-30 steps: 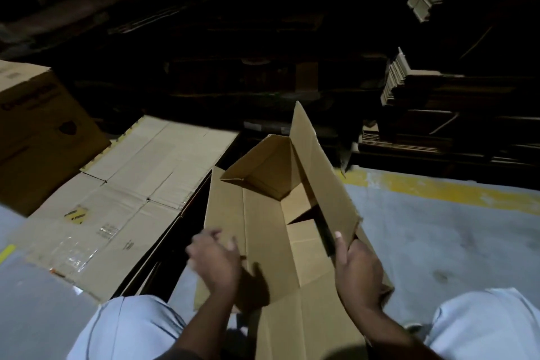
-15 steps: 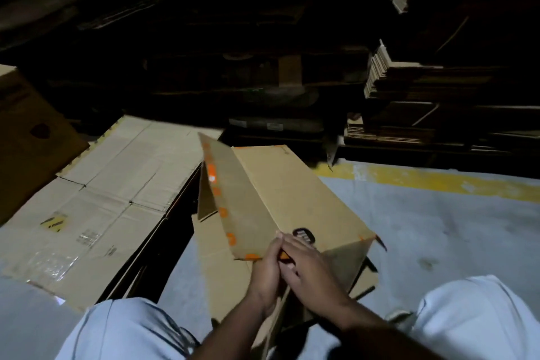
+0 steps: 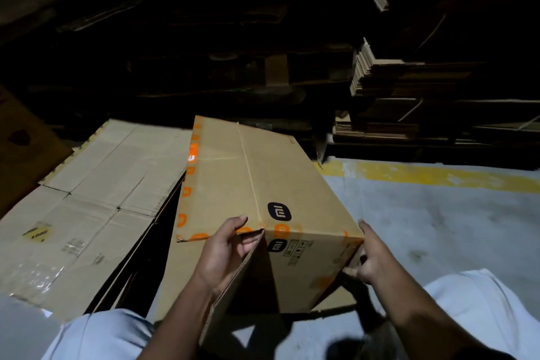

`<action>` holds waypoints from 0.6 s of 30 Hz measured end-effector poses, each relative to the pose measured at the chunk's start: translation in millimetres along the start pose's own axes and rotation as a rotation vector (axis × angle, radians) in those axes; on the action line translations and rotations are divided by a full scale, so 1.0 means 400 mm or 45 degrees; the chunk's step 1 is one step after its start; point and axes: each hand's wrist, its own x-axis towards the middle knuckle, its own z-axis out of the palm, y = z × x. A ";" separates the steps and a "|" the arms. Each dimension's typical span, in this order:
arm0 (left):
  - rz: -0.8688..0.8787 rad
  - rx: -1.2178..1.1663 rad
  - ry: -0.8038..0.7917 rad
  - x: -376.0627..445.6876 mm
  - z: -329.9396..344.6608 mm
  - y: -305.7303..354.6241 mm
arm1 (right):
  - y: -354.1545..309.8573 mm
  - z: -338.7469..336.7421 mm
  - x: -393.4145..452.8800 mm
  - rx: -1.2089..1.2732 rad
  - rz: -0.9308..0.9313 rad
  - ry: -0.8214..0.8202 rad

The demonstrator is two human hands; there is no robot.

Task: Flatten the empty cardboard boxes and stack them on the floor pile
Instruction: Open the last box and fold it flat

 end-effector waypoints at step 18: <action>-0.157 0.922 1.266 0.208 -0.344 -0.165 | 0.049 0.003 0.102 -0.220 -0.599 0.428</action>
